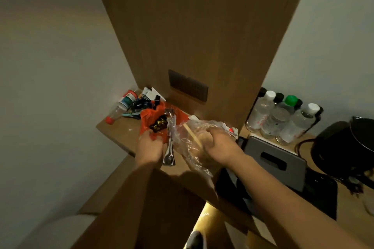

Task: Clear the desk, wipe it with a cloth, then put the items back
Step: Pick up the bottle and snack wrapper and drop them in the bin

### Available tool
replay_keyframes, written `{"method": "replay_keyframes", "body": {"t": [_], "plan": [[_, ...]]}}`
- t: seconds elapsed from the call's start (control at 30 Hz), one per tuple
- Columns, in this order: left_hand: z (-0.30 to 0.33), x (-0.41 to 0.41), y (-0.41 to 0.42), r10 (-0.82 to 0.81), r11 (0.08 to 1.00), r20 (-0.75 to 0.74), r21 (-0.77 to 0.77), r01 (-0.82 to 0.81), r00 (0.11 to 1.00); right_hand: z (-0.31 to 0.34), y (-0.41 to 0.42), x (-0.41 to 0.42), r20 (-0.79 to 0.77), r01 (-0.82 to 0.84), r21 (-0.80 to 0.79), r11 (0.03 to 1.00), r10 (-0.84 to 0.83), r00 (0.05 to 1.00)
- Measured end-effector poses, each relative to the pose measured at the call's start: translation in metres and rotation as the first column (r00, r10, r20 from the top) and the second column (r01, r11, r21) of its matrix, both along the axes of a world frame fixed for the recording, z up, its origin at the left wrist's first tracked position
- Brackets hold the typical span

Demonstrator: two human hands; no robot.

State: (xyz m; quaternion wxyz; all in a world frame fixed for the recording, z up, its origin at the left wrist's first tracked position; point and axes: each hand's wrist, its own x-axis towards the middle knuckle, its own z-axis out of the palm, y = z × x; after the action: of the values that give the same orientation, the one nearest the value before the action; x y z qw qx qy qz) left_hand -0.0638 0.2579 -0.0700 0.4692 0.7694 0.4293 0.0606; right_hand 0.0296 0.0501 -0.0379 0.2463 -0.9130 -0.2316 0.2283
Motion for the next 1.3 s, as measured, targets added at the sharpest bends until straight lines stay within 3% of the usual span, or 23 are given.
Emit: {"method": "replay_keyframes", "body": {"t": [0.1, 0.23, 0.3, 0.4, 0.53, 0.67, 0.77, 0.87, 1.0, 1.13, 1.3], "plan": [[-0.003, 0.027, 0.048, 0.022, 0.998, -0.009, 0.053, -0.021, 1.0, -0.005, 0.047, 0.029, 0.013, -0.04, -0.027, 0.999, 0.041, 0.999], [-0.008, 0.051, 0.126, -0.037, 0.946, -0.032, 0.322, 0.045, 0.999, -0.006, 0.119, 0.064, 0.077, -0.126, -0.008, 0.992, 0.126, 0.989], [-0.013, 0.065, 0.159, 0.012, 0.941, -0.077, 0.337, 0.015, 0.997, -0.008, 0.157, 0.081, 0.103, -0.189, 0.0, 0.982, 0.188, 0.977], [-0.027, 0.081, 0.196, 0.037, 0.912, -0.195, 0.407, 0.047, 0.98, -0.017, 0.213, 0.107, 0.131, -0.242, -0.013, 0.97, 0.241, 0.962], [-0.067, 0.092, 0.237, -0.027, 0.806, -0.467, 0.513, 0.296, 0.884, -0.04, 0.28, 0.144, 0.173, -0.24, -0.037, 0.97, 0.243, 0.954], [-0.098, 0.101, 0.259, 0.015, 0.821, -0.44, 0.518, 0.24, 0.898, -0.067, 0.33, 0.171, 0.16, -0.339, -0.114, 0.934, 0.354, 0.921], [-0.114, 0.107, 0.266, -0.02, 0.795, -0.464, 0.529, 0.296, 0.885, -0.082, 0.357, 0.187, 0.178, -0.447, -0.248, 0.86, 0.494, 0.851], [-0.125, 0.11, 0.264, -0.013, 0.75, -0.494, 0.57, 0.335, 0.869, -0.096, 0.381, 0.196, 0.199, -0.467, -0.365, 0.805, 0.558, 0.806], [-0.131, 0.111, 0.268, 0.005, 0.755, -0.51, 0.566, 0.331, 0.86, -0.113, 0.401, 0.195, 0.217, -0.463, -0.517, 0.72, 0.633, 0.743], [-0.132, 0.107, 0.269, 0.0, 0.765, -0.515, 0.552, 0.332, 0.857, -0.114, 0.408, 0.194, 0.28, -0.438, -0.503, 0.746, 0.62, 0.733], [-0.126, 0.109, 0.276, -0.036, 0.804, -0.468, 0.511, 0.303, 0.883, -0.1, 0.408, 0.193, 0.203, -0.449, -0.496, 0.743, 0.603, 0.772]]}}
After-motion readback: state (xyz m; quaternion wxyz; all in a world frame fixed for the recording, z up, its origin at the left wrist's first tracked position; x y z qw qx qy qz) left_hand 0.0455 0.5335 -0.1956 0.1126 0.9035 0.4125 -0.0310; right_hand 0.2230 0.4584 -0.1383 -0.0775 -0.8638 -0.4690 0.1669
